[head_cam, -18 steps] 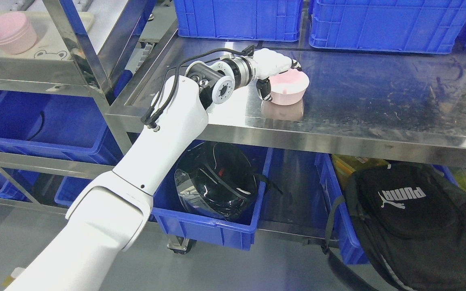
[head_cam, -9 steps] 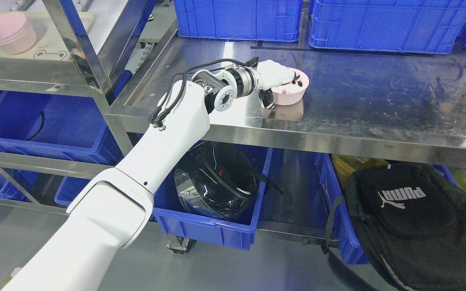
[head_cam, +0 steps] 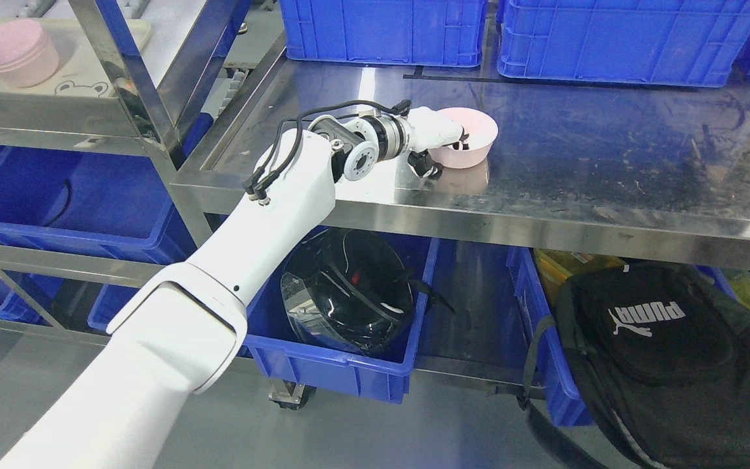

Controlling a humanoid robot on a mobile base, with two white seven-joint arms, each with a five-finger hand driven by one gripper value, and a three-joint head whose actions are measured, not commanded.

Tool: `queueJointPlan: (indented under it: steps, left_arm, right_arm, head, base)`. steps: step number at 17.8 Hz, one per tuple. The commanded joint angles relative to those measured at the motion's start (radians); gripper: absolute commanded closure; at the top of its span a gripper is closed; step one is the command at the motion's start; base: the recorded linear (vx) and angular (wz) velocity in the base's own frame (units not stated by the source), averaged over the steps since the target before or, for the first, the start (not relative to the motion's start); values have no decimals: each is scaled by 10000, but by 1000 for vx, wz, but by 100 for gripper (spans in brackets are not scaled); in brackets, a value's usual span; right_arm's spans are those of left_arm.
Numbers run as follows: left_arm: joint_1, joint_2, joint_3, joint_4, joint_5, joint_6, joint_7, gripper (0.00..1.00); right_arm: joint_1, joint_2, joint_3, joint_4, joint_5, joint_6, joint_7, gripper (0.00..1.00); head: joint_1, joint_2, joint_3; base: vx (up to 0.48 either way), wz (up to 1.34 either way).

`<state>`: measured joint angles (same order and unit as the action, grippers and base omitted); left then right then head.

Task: Stack pink IKEA bowl on shelf middle layer
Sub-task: 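Close the left hand fingers around the rim of the pink bowl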

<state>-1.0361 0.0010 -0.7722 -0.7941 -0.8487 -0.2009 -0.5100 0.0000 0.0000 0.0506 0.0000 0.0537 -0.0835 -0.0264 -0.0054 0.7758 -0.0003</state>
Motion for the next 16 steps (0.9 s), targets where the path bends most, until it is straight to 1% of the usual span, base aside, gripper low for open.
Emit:
queueJointPlan:
  steps: [1, 4, 8, 10, 13, 16]
  left_arm:
    - [-70, 165, -347, 792, 19, -16, 53, 49]
    - [-70, 165, -347, 808, 49, -16, 130, 66]
    - [-70, 165, -240, 793, 95, -16, 160, 82]
    - [-85, 165, 127, 640, 172, -62, 267, 90]
    - [-147, 165, 1260, 395, 172, -552, 559, 96]
    - [-117, 165, 2563, -232, 233, -645, 529, 96]
  right_arm:
    - [230, -175, 0, -175, 0, 7, 3, 0]
    - [230, -175, 0, -175, 0, 7, 3, 0]
    - [230, -175, 0, -175, 0, 7, 3, 0]
    - [230, -175, 0, -175, 0, 7, 3, 0]
    - [230, -175, 0, -175, 0, 7, 3, 0]
    - [230, -175, 0, -175, 0, 7, 3, 0]
  head:
    - [0, 0, 0]
    - [0, 0, 0]
    - [0, 0, 0]
    - [0, 0, 0]
    - [0, 0, 0]
    - [0, 0, 0]
  base:
    - [0, 0]
    - [0, 0]
    - [0, 0]
    - [-5, -15]
    - [-3, -13]
    - [0, 0]
